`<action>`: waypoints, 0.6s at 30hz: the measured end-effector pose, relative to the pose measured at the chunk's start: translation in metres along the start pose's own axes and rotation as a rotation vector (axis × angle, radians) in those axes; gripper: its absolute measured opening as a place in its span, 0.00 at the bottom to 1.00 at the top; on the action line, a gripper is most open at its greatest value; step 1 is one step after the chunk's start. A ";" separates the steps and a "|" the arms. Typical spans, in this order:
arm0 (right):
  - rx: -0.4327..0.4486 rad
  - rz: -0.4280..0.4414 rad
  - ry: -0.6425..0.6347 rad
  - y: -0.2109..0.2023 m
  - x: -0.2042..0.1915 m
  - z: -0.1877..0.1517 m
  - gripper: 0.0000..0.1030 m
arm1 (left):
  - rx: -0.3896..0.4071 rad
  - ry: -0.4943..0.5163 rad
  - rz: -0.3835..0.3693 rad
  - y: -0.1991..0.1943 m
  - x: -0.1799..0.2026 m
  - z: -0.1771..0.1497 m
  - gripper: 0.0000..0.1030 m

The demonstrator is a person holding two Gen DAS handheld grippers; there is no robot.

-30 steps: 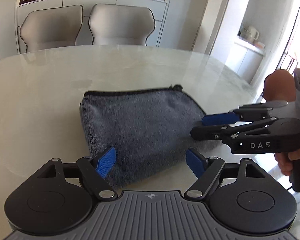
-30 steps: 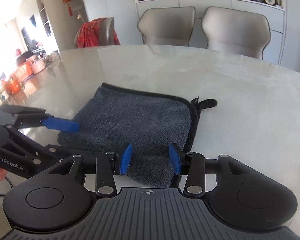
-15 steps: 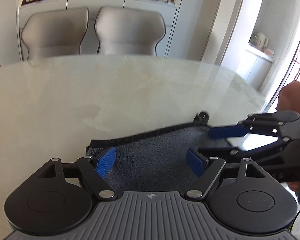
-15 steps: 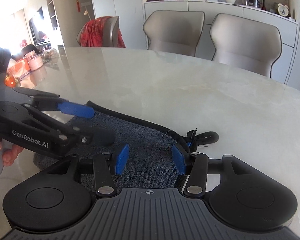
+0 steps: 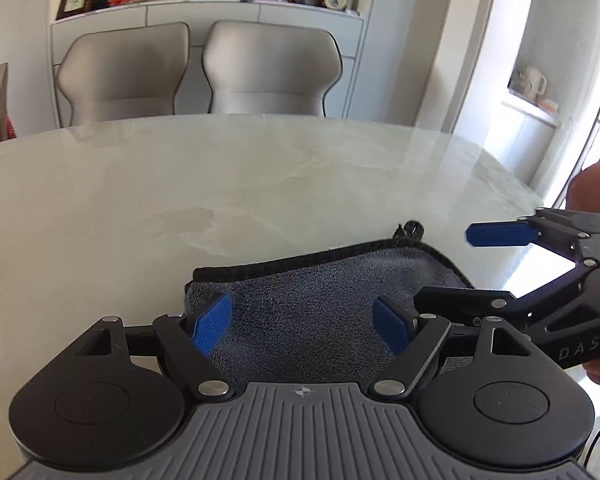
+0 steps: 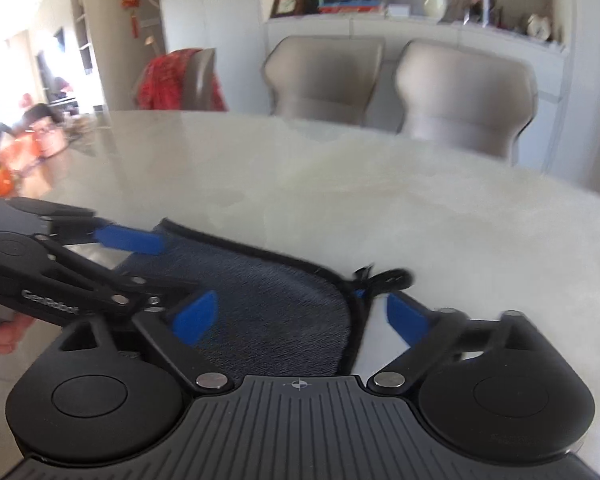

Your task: Fold towel

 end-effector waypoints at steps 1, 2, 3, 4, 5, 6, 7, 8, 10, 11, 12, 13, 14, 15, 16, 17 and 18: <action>0.002 -0.008 -0.005 -0.003 -0.002 0.001 0.95 | 0.003 -0.003 0.003 -0.005 0.000 -0.001 0.79; -0.006 -0.014 -0.007 -0.006 -0.005 0.001 0.95 | -0.001 -0.007 0.008 -0.008 -0.001 -0.002 0.79; -0.014 -0.025 -0.010 -0.008 -0.008 0.000 0.96 | -0.011 -0.015 0.020 -0.013 -0.002 -0.005 0.79; -0.021 -0.037 -0.012 -0.009 -0.010 0.000 0.97 | -0.015 -0.019 0.029 -0.016 -0.002 -0.006 0.79; -0.028 -0.049 -0.013 -0.011 -0.012 -0.001 0.98 | -0.017 -0.023 0.037 -0.019 -0.002 -0.007 0.79; -0.037 -0.065 -0.007 -0.013 -0.015 -0.003 0.98 | -0.016 -0.032 0.049 -0.024 -0.003 -0.009 0.79; -0.046 -0.081 0.007 -0.016 -0.017 -0.004 0.98 | -0.014 -0.041 0.055 -0.028 -0.004 -0.011 0.79; -0.052 -0.085 0.024 -0.019 -0.019 -0.006 0.98 | -0.012 -0.050 0.061 -0.033 -0.005 -0.013 0.79; -0.066 -0.086 0.066 -0.024 -0.023 -0.010 0.99 | -0.012 -0.067 0.072 -0.043 -0.005 -0.019 0.80; -0.072 -0.086 0.082 -0.026 -0.025 -0.012 0.99 | -0.012 -0.073 0.078 -0.048 -0.004 -0.022 0.80; -0.078 -0.091 0.094 -0.029 -0.026 -0.014 0.99 | -0.012 -0.080 0.083 -0.054 -0.004 -0.025 0.80; -0.083 -0.099 0.110 -0.033 -0.028 -0.016 0.99 | -0.011 -0.083 0.087 -0.057 -0.003 -0.027 0.80; -0.085 -0.105 0.124 -0.036 -0.030 -0.019 0.99 | -0.012 -0.088 0.090 -0.062 -0.002 -0.030 0.80; -0.084 -0.107 0.134 -0.040 -0.032 -0.020 0.99 | -0.014 -0.091 0.093 -0.066 -0.001 -0.033 0.81; -0.083 -0.110 0.144 -0.043 -0.033 -0.022 0.99 | -0.015 -0.093 0.095 -0.069 0.000 -0.035 0.81; -0.081 -0.112 0.149 -0.047 -0.035 -0.024 0.99 | -0.015 -0.095 0.097 -0.071 0.001 -0.037 0.81; -0.078 -0.113 0.149 -0.052 -0.037 -0.027 0.99 | -0.014 -0.098 0.101 -0.076 0.003 -0.039 0.81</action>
Point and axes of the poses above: each gripper's, at about its wrist camera, not at the fingertips, and y roughly the way its jaws point, x to its right, z to its top, the point moved 7 cm from there along y, roughly the way its jaws point, and after that the axes turned 4 degrees about x, right-handed, at the moved point
